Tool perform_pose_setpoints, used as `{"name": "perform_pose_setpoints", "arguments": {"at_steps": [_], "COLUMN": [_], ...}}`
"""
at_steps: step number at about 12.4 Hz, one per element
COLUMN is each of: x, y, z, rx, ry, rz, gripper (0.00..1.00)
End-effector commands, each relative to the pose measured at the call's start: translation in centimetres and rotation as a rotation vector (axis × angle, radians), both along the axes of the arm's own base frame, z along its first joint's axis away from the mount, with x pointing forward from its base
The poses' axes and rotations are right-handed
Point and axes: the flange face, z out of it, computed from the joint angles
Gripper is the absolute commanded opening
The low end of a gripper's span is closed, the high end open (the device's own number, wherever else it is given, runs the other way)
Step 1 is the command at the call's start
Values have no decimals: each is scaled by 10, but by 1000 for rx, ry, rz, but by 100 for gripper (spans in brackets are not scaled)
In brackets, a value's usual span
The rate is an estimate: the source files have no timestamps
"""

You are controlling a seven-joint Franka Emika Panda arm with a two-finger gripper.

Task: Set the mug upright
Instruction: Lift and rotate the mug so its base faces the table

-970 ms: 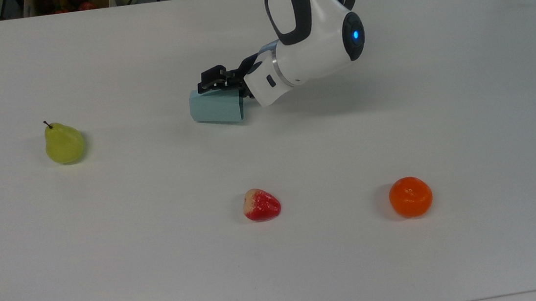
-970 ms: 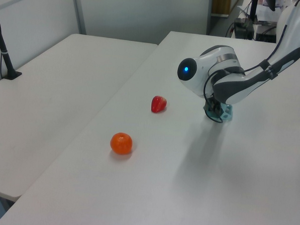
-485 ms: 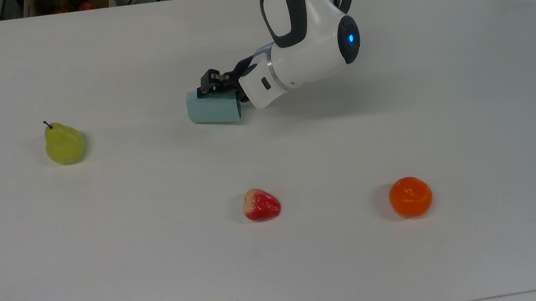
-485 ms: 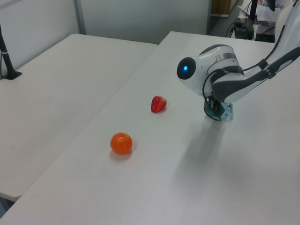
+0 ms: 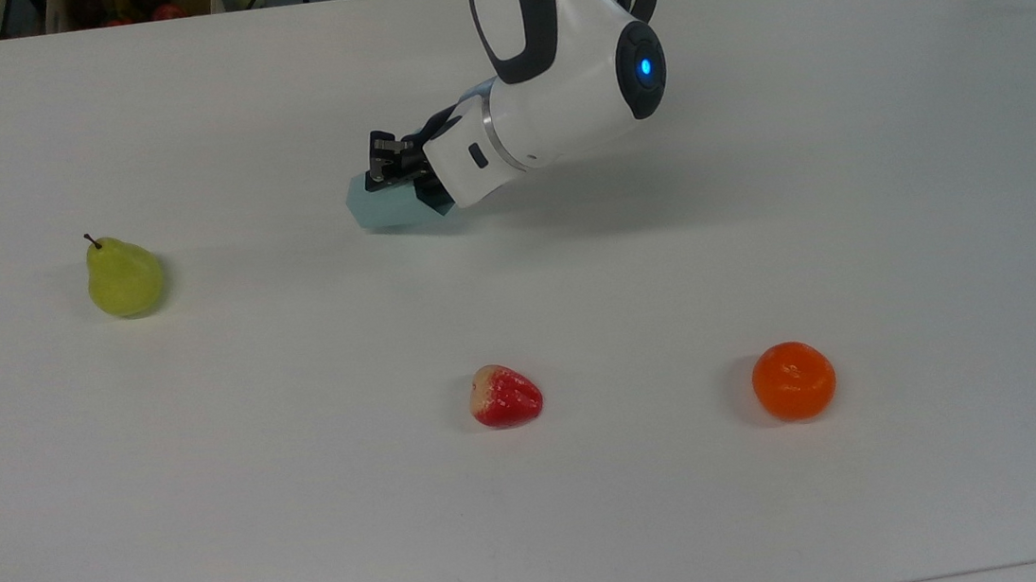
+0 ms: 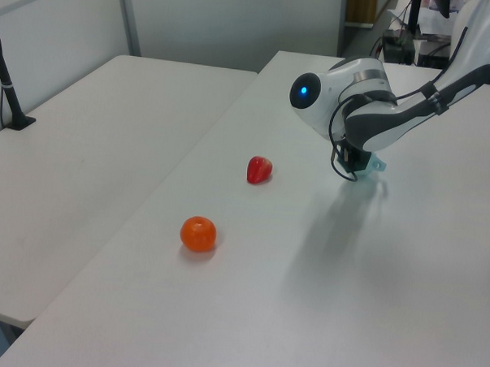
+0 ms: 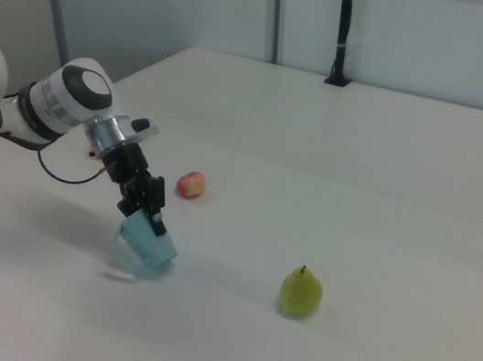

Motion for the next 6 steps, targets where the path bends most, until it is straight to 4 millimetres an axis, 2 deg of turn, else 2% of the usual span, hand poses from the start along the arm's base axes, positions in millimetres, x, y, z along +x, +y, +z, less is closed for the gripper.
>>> {"name": "perform_pose_setpoints", "arguments": {"at_steps": [1, 3, 6], "x": [-5, -6, -3], "y": [-9, -18, -10], "z": [26, 53, 78], "rx": [46, 149, 417], "ry": [-29, -7, -21], "rz": [-28, -20, 30], "gripper": [0, 0, 0]}}
